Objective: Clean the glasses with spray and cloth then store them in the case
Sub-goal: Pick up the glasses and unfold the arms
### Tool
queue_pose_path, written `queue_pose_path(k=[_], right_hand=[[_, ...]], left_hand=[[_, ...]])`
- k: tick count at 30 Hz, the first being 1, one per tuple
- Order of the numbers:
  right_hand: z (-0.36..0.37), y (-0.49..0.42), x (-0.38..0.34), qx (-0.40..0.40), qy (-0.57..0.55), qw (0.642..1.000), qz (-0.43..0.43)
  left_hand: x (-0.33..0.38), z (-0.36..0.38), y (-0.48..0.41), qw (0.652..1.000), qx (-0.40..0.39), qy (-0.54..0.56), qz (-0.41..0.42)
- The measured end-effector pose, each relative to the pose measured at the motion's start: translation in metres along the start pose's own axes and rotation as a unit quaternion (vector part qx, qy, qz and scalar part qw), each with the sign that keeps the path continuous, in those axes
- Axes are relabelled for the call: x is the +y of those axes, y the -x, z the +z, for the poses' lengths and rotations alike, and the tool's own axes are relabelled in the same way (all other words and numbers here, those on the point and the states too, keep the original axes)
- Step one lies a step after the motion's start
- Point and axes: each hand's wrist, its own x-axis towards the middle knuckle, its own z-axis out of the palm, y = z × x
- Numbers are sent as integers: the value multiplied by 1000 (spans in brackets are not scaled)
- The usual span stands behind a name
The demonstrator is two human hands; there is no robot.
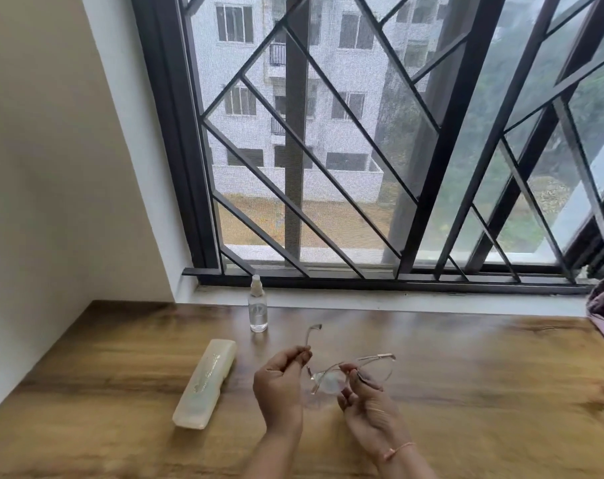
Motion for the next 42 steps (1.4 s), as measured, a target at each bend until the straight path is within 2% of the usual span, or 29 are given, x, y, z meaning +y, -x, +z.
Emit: queue_pose_path(k=[2,6,9,14,18,21,23,24,25,27,28,29,30,31,34,37,40,42], right_hand=[[-2,-1,0,3,-14,1000,0],[-4,-1,2,11,-18,1000,3],[-5,-3,2,17,-29,999,0],[-6,-1,3,11,-41,999,-5],[-10,4,3,18,-19,1000,-1],[-18,3,-10,73,-19,996,-57],[-25,6,-24,140,58,975,-165],[-26,9,-30,178,167,938,-246],[-26,11,-35,199,310,866,-337],[-25,13,-40,168,565,634,-500],[-20,15,-39,139,646,527,-534],[-14,17,-37,115,698,458,-539],[-8,19,-34,99,730,424,-527],[-4,21,-32,94,750,411,-509],[-2,21,-31,102,762,414,-488],[-2,21,-30,92,739,451,-491],[2,23,-30,104,687,538,-476],[5,24,-33,101,636,611,-459]], left_hand=[[0,-1,-2,999,7,40,-23],[-6,-5,-2,999,3,34,-16],[-13,-10,2,1000,16,0,-9],[-21,-14,8,998,-44,-46,11],[-15,-13,2,996,-35,-78,29],[-10,-13,-4,996,-24,-74,36],[-7,-14,-7,995,-24,-83,48],[-6,-15,-8,994,-25,-89,55],[-6,-16,-9,994,-25,-93,60],[-7,-17,-10,992,-25,-102,67],[-8,-17,-9,991,-25,-107,70],[-9,-17,-9,991,-25,-111,74],[-9,-16,-8,990,-27,-112,77],[-9,-16,-7,990,-29,-113,79],[-6,-15,-5,991,-38,-107,77],[-1,-18,-3,991,-46,-100,74],[1,-19,-3,994,-47,-81,64],[3,-18,-3,994,-50,-73,65]])
